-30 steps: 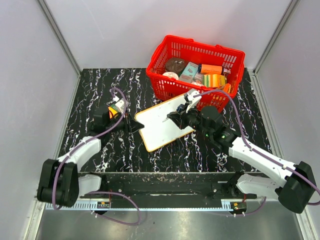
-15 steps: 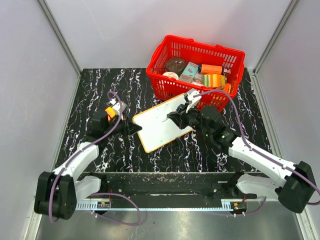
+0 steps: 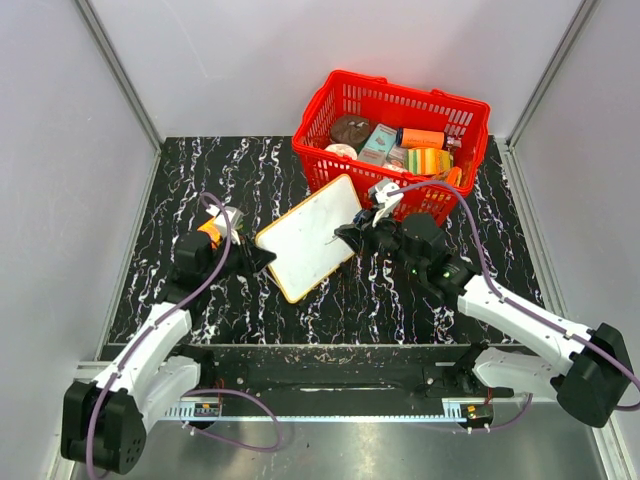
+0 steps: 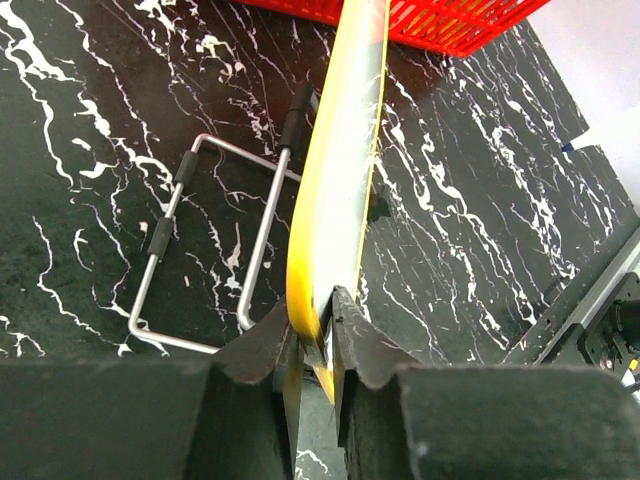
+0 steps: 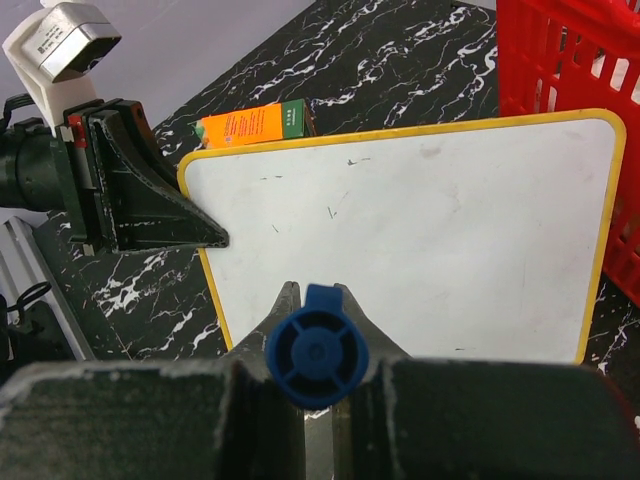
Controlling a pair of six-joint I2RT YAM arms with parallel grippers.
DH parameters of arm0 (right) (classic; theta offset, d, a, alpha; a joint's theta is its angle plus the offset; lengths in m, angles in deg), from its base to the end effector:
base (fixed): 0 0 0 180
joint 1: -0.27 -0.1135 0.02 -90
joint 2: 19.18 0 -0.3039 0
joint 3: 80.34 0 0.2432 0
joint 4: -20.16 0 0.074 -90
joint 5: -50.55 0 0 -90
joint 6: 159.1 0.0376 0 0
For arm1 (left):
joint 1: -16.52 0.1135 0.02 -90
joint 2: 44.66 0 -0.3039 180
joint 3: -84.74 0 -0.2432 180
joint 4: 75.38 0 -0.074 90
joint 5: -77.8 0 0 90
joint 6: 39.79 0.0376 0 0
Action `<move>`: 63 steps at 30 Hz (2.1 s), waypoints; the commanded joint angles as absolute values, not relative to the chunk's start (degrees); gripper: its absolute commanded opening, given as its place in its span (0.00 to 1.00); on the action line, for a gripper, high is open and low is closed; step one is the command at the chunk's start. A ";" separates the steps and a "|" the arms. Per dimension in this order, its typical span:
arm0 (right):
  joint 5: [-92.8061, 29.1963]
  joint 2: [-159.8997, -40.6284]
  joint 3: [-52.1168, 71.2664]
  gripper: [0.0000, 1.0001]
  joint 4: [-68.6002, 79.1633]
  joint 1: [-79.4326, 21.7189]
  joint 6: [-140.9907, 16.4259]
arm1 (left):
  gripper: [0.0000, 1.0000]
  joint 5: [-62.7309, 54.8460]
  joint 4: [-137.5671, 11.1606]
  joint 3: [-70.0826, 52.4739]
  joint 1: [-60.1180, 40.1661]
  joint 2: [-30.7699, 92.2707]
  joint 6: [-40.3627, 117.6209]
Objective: Write a sentence on the whiteboard
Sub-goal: Adjust the whiteboard stand at the center of the board.
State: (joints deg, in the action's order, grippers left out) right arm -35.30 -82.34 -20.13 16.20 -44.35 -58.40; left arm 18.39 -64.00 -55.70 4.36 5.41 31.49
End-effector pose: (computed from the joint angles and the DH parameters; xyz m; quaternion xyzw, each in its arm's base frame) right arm 0.1663 0.1680 0.3587 -0.2411 0.7084 0.3317 0.5745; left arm 0.1551 -0.0530 0.2625 0.1018 0.8063 -0.3545 0.4625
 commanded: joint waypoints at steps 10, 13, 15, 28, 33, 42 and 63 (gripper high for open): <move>-34.35 -80.00 -21.15 0.00 19.50 -44.64 -58.55 | 0.00 -1.04 -49.34 -54.08 -4.48 -6.95 27.37; -34.35 -79.74 -21.32 0.00 19.50 -44.56 -58.64 | 0.00 -2.71 -46.96 -55.13 -5.97 -8.00 25.52; -34.35 -79.48 -21.41 0.00 19.50 -44.64 -58.55 | 0.00 -6.48 -45.55 -56.01 -7.20 -8.53 24.55; -35.40 -78.07 -22.03 0.00 19.06 -44.64 -58.73 | 0.08 -18.88 -37.99 -58.12 -12.83 -13.81 16.37; -35.49 -77.98 -22.03 0.00 18.97 -44.55 -58.73 | 0.30 -20.02 -37.28 -57.68 -13.01 -13.19 15.67; -35.75 -77.37 -22.11 0.00 18.88 -44.64 -58.64 | 0.62 -23.71 -35.00 -56.28 -13.53 -14.68 14.44; -36.89 -76.49 -21.76 0.00 18.09 -44.56 -59.08 | 0.40 -39.73 -27.31 -36.51 -19.33 -13.64 16.51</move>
